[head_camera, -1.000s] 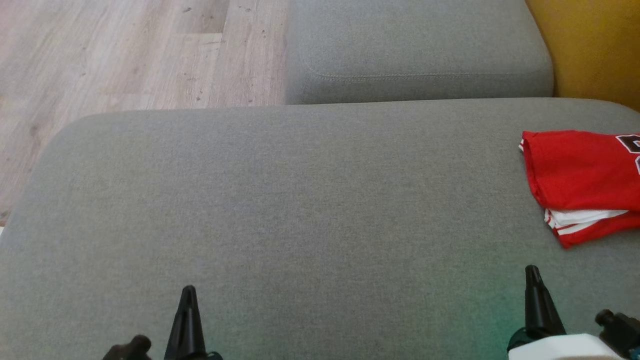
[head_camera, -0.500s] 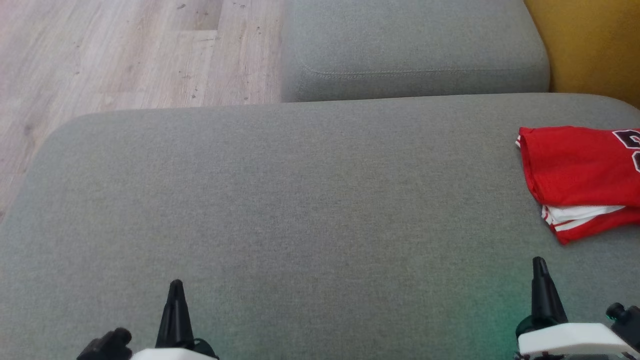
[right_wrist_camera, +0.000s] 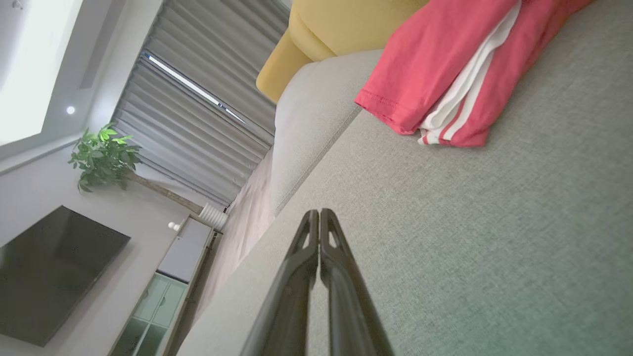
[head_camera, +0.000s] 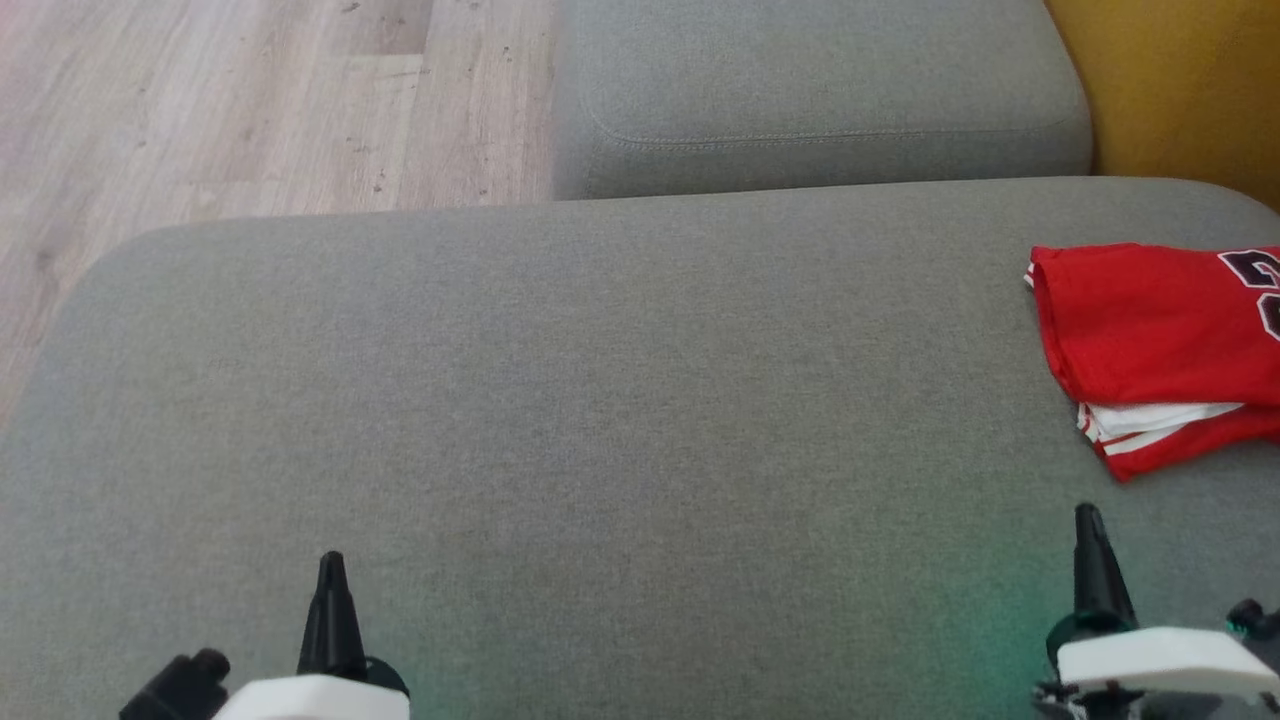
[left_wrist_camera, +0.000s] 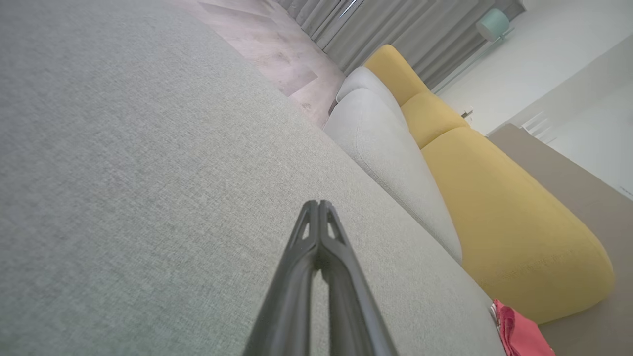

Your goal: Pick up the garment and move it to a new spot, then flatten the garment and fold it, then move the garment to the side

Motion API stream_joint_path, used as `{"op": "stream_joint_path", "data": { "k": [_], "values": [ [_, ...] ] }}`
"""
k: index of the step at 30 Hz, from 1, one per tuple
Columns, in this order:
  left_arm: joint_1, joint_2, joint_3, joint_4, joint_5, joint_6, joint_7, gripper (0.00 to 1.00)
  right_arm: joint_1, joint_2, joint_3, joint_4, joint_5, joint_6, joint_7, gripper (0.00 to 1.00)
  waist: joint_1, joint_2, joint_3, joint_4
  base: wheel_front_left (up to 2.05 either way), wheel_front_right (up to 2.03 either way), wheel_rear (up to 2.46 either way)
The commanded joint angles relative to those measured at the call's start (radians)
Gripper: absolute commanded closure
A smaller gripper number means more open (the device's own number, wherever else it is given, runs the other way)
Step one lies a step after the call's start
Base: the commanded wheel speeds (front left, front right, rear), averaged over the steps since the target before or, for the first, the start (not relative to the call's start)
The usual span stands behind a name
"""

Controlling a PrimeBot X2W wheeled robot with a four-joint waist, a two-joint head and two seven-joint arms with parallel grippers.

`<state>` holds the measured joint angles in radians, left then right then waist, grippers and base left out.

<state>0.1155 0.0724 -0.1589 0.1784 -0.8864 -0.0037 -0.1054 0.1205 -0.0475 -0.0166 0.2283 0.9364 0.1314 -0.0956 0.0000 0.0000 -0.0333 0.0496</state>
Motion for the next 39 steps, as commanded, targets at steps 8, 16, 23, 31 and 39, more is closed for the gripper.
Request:
{"op": "stream_joint_path", "data": {
  "k": [8, 16, 23, 31, 39],
  "values": [
    [-0.08, 0.012, 0.056, -0.014, -0.124, -0.025, 0.026, 1.0, -0.086, -0.024, -0.005, -0.023, 0.117, 0.0, 0.029, 1.0, 0.0, 0.0, 0.005, -0.007, 0.0, 0.0, 0.0],
    [-0.101, 0.012, 0.081, -0.002, -0.221, -0.04, 0.049, 1.0, -0.107, -0.025, -0.014, -0.018, 0.206, 0.0, 0.051, 1.0, 0.0, 0.0, 0.01, -0.014, 0.0, 0.0, 0.0],
    [-0.119, 0.012, 0.104, 0.008, -0.306, -0.054, 0.07, 1.0, -0.126, -0.025, -0.021, -0.013, 0.283, -0.001, 0.072, 1.0, 0.0, 0.0, 0.014, -0.019, 0.0, 0.0, 0.0],
    [-0.14, 0.012, 0.13, 0.02, -0.401, -0.069, 0.093, 1.0, -0.147, -0.026, -0.03, -0.007, 0.371, -0.001, 0.095, 1.0, 0.0, 0.0, 0.019, -0.026, 0.0, 0.0, 0.0],
    [-0.162, 0.012, 0.156, 0.032, -0.497, -0.085, 0.117, 1.0, -0.168, -0.026, -0.039, -0.001, 0.459, -0.001, 0.118, 1.0, 0.0, 0.0, 0.024, -0.032, 0.0, 0.0, 0.0]
  ]
}}
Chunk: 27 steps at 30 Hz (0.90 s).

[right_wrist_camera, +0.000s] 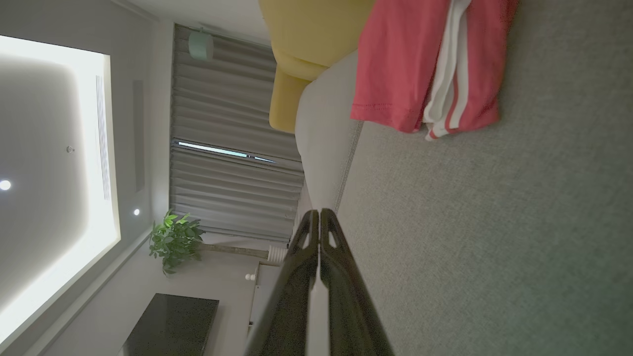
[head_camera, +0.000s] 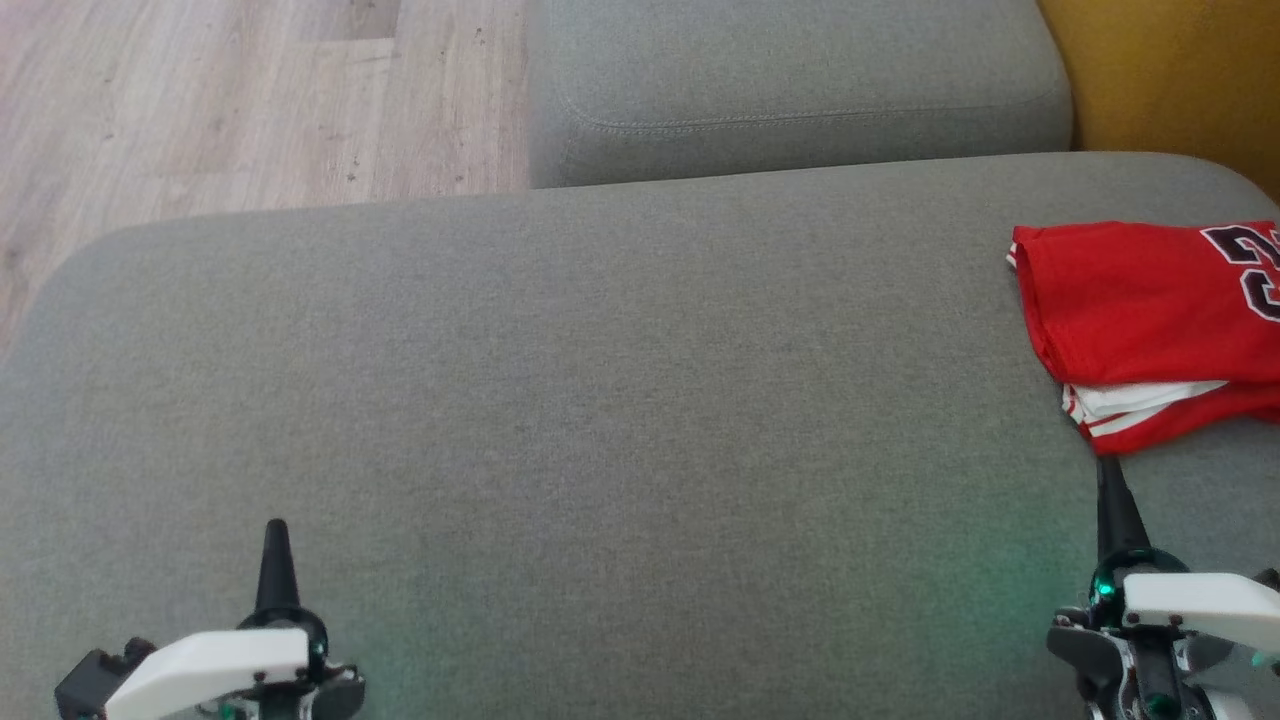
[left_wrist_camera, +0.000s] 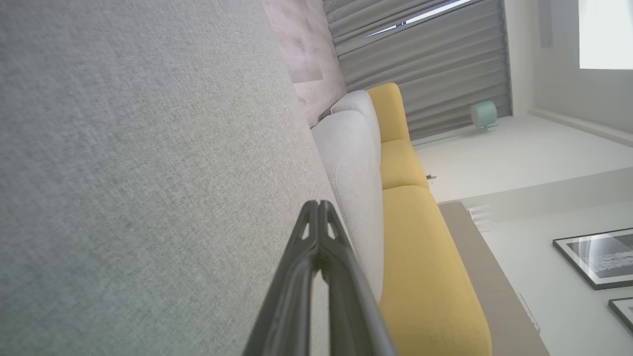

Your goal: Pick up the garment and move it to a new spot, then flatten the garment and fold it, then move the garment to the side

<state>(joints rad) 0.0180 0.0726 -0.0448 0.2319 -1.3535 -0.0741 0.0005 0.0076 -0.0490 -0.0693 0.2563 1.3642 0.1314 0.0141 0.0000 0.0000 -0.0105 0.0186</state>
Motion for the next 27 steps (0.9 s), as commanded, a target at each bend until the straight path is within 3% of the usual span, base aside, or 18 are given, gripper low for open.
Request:
{"op": "stream_joint_path", "data": {
  "k": [1, 23, 27],
  "values": [
    [-0.067, 0.011, 0.045, -0.02, -0.042, -0.016, 0.014, 1.0, -0.058, -0.024, 0.012, -0.028, 0.042, -0.001, 0.012, 1.0, 0.0, 0.0, 0.001, -0.002, 0.0, 0.0, 0.0],
    [-0.122, 0.009, 0.115, 0.011, -0.291, -0.057, 0.078, 1.0, -0.113, -0.024, -0.013, -0.013, 0.27, -0.001, 0.074, 1.0, 0.0, 0.0, 0.014, -0.019, 0.0, 0.0, 0.0],
    [-0.123, 0.007, 0.117, 0.011, -0.29, -0.057, 0.08, 1.0, -0.113, -0.023, -0.015, -0.013, 0.269, -0.001, 0.075, 1.0, 0.0, 0.0, 0.014, -0.019, 0.0, 0.0, 0.0]
  ]
}}
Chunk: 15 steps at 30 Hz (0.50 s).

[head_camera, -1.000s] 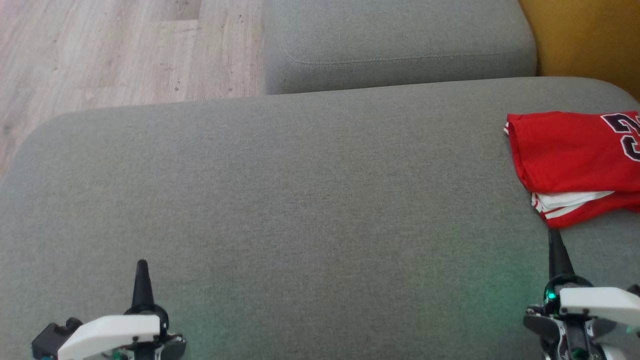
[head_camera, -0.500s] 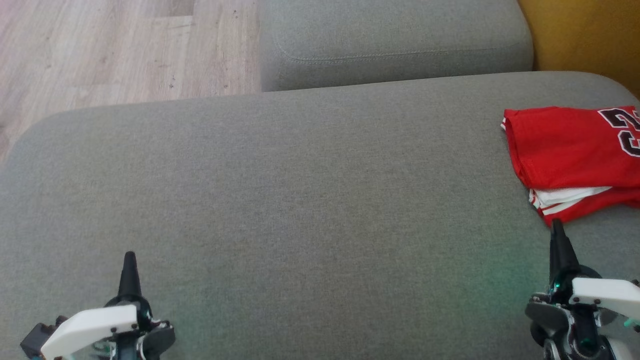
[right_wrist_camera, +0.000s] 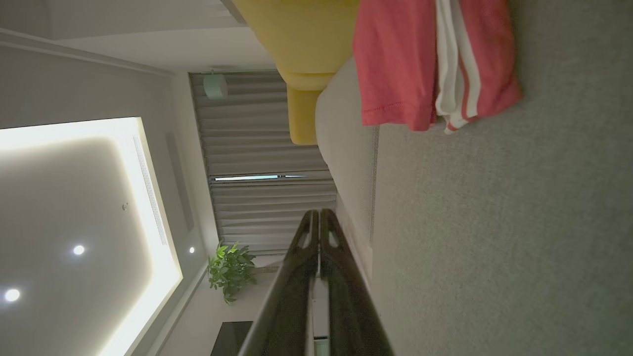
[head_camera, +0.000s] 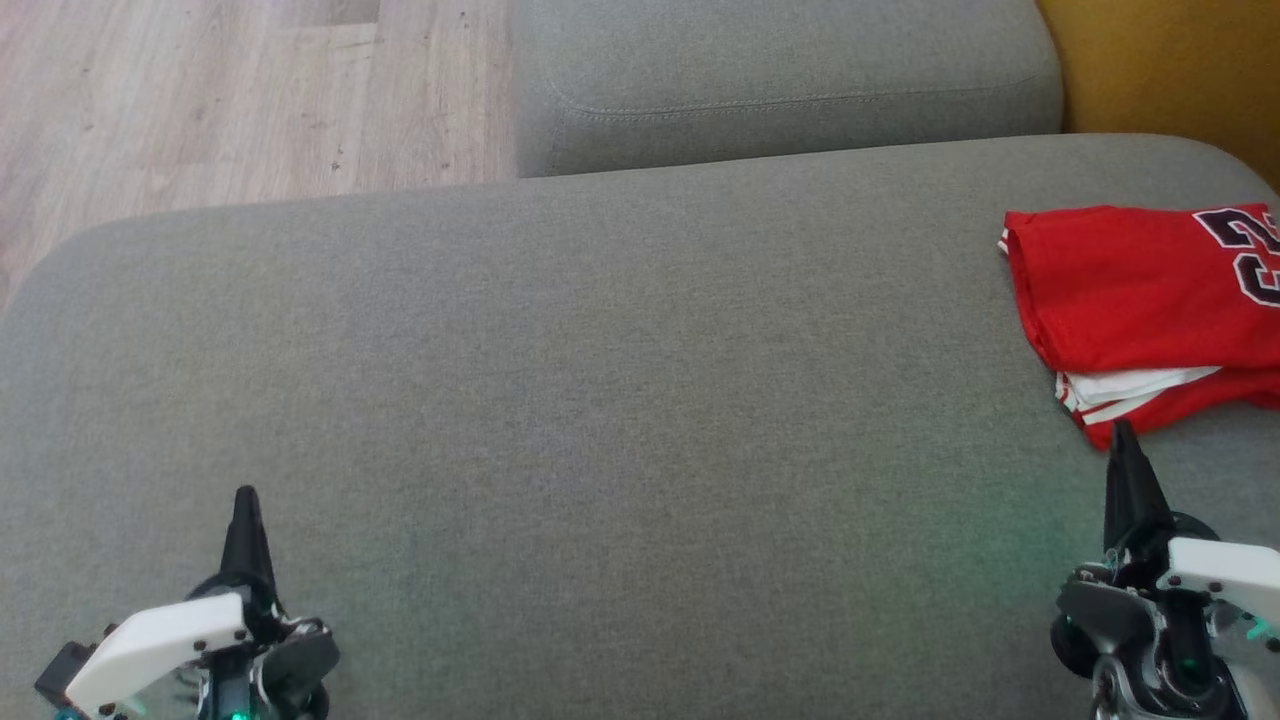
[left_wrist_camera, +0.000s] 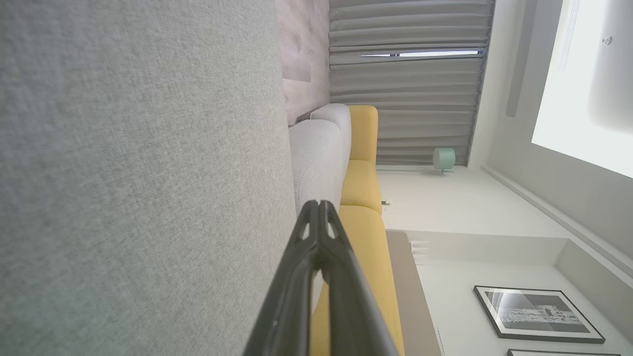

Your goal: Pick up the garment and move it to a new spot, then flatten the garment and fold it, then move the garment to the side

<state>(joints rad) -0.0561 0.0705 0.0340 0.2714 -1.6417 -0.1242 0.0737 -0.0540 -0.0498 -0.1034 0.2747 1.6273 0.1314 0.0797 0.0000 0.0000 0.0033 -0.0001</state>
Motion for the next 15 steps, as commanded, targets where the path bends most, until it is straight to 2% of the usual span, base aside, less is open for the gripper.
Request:
{"op": "stream_joint_path", "data": {
  "k": [1, 15],
  "values": [
    [-0.048, 0.009, 0.039, -0.028, -0.001, -0.007, 0.007, 1.0, -0.051, -0.022, 0.019, -0.032, 0.006, -0.001, 0.01, 1.0, 0.0, 0.0, 0.0, 0.0, 0.0, 0.0, 0.0],
    [-0.049, 0.005, 0.045, -0.028, 0.004, -0.007, 0.012, 1.0, -0.052, -0.018, 0.014, -0.031, 0.002, -0.001, 0.014, 1.0, 0.0, 0.0, 0.0, 0.0, 0.0, 0.0, 0.0]
  ]
}}
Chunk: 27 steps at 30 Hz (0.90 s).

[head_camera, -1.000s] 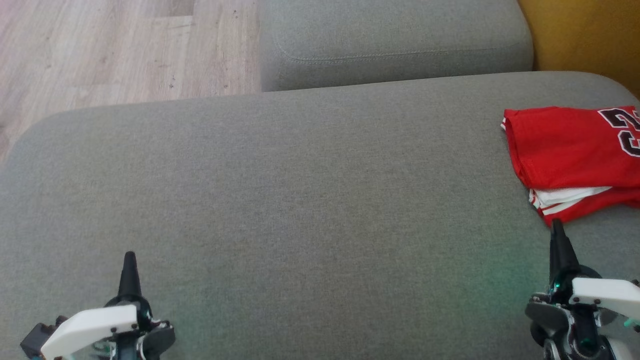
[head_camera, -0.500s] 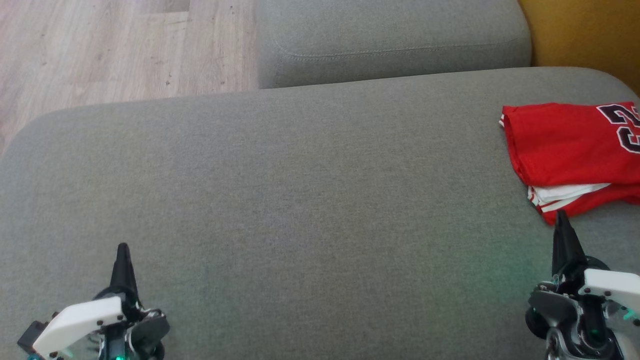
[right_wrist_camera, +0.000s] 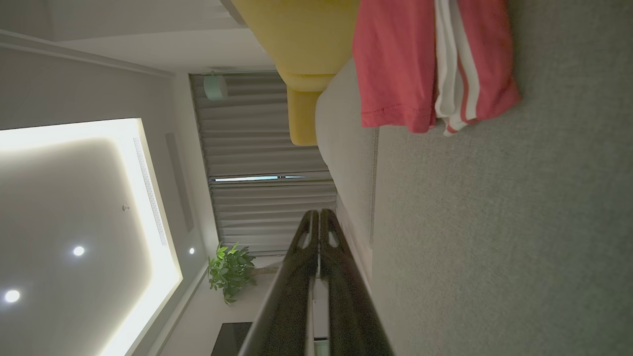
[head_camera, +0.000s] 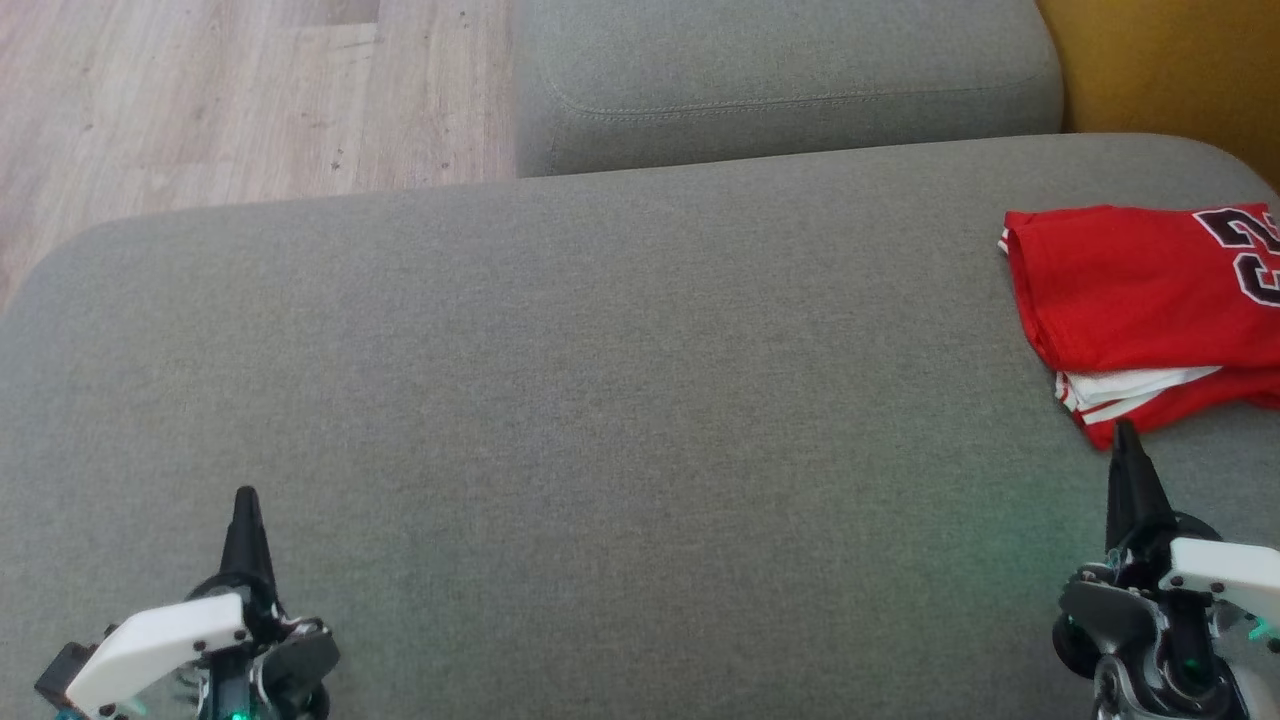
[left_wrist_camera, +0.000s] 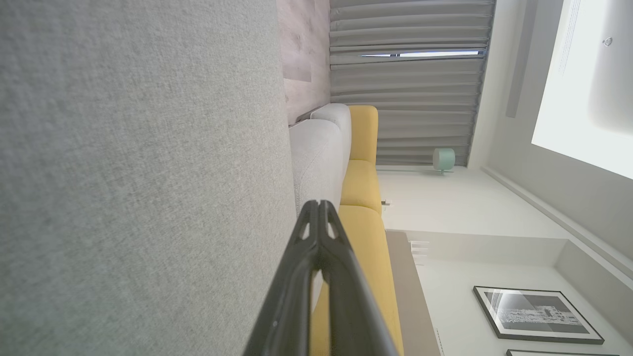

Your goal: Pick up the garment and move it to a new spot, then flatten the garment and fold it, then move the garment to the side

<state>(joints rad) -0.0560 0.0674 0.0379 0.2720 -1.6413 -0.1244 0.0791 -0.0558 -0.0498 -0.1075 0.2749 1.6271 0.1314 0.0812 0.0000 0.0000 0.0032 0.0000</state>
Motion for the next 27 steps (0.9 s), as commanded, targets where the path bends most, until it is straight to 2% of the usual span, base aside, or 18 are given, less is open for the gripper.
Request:
{"op": "stream_joint_path", "data": {
  "k": [1, 27],
  "values": [
    [-0.049, 0.008, 0.042, -0.028, 0.004, -0.006, 0.007, 1.0, -0.05, -0.018, 0.018, -0.032, 0.001, -0.001, 0.013, 1.0, 0.0, 0.0, 0.0, 0.0, 0.0, 0.0, 0.0],
    [-0.05, 0.001, 0.051, -0.028, 0.012, -0.006, 0.014, 1.0, -0.051, -0.013, 0.011, -0.031, -0.005, -0.001, 0.018, 1.0, 0.0, 0.0, 0.0, 0.0, 0.0, 0.0, 0.0]
  ]
}}
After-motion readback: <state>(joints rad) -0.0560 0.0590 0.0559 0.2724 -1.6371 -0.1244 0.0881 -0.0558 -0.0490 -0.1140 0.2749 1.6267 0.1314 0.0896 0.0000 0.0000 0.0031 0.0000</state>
